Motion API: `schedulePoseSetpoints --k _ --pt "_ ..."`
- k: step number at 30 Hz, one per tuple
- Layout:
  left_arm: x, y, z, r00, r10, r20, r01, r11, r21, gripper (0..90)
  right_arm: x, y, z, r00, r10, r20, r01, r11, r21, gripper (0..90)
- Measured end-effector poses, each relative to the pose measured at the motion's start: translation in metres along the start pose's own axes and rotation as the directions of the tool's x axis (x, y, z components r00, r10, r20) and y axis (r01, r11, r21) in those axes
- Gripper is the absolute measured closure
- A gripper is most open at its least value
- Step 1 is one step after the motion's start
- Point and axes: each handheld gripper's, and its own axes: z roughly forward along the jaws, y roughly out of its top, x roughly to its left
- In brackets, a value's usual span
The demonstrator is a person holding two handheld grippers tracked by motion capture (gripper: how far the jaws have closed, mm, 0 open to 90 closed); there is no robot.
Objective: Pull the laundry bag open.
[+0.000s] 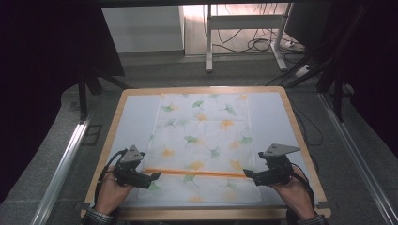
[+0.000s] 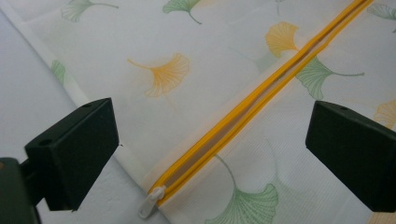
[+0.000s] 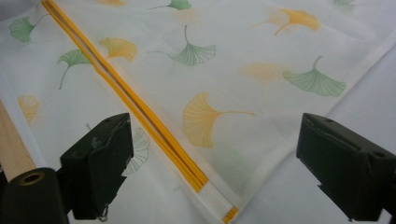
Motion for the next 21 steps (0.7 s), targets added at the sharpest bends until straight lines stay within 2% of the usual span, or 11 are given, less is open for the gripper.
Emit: schedulePoseSetpoints --k 3,6,11,15,21 --pt "-0.005 0.003 0.0 0.9996 0.028 0.0 -0.028 0.9994 0.021 0.0 0.003 0.002 0.001 0.9997 0.013 -0.019 -0.013 1.0 -0.004 8.6" --pt "-0.009 0.007 0.001 0.9995 0.03 0.011 -0.03 0.9992 0.026 0.0 0.005 0.003 0.003 0.9991 0.023 -0.035 -0.023 1.0 -0.002 6.3" --pt "-0.017 0.008 0.006 0.9988 0.03 0.04 -0.03 0.9996 -0.002 0.0 0.014 0.006 0.007 0.9997 0.013 -0.019 -0.014 1.0 -0.012 0.0" --pt "-0.019 0.002 0.011 0.9984 0.031 0.048 -0.03 0.9995 -0.011 0.0 0.02 0.003 0.012 1.0 -0.002 -0.001 0.002 1.0 -0.011 0.0" --pt "-0.018 -0.006 0.013 0.9978 0.033 0.057 -0.03 0.9983 -0.05 0.0 0.024 -0.006 0.014 0.9996 -0.026 -0.012 0.026 0.999 -0.02 0.0"
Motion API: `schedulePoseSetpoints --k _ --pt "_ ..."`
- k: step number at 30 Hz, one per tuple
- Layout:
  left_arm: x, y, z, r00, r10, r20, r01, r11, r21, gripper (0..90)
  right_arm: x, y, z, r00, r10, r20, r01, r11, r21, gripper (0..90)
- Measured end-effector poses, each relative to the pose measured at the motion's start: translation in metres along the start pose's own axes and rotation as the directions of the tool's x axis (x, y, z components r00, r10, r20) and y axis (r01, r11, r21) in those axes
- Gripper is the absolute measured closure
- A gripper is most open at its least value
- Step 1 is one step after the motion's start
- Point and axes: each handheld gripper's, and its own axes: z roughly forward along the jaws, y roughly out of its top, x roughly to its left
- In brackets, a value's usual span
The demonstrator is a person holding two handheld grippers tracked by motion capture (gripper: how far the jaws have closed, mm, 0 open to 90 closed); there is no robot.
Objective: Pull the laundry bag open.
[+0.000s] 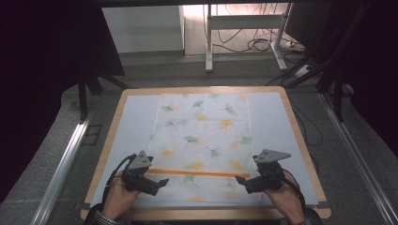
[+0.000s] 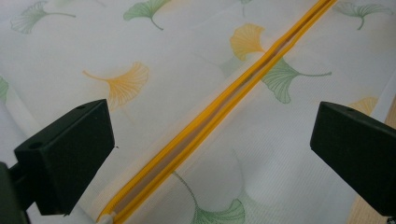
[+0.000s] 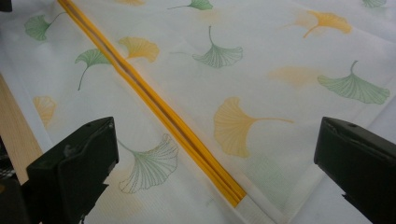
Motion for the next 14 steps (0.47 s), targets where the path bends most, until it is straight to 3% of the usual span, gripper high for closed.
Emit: schedulePoseSetpoints --k 4,8,14 --pt "0.001 -0.006 0.002 1.0 0.003 -0.008 -0.003 0.9997 0.026 0.0 0.003 -0.005 0.003 0.9996 -0.02 -0.021 0.02 1.0 0.001 0.0" --pt "0.004 -0.013 0.008 0.9998 -0.017 -0.01 0.018 0.9982 0.057 0.0 0.005 -0.007 0.006 0.9984 -0.055 0.005 0.055 0.998 0.024 0.0" --pt "0.005 -0.012 0.005 0.9994 -0.017 -0.029 0.018 0.9992 0.034 0.0 0.003 -0.009 0.006 0.9984 -0.054 0.014 0.054 0.998 0.022 0.0"
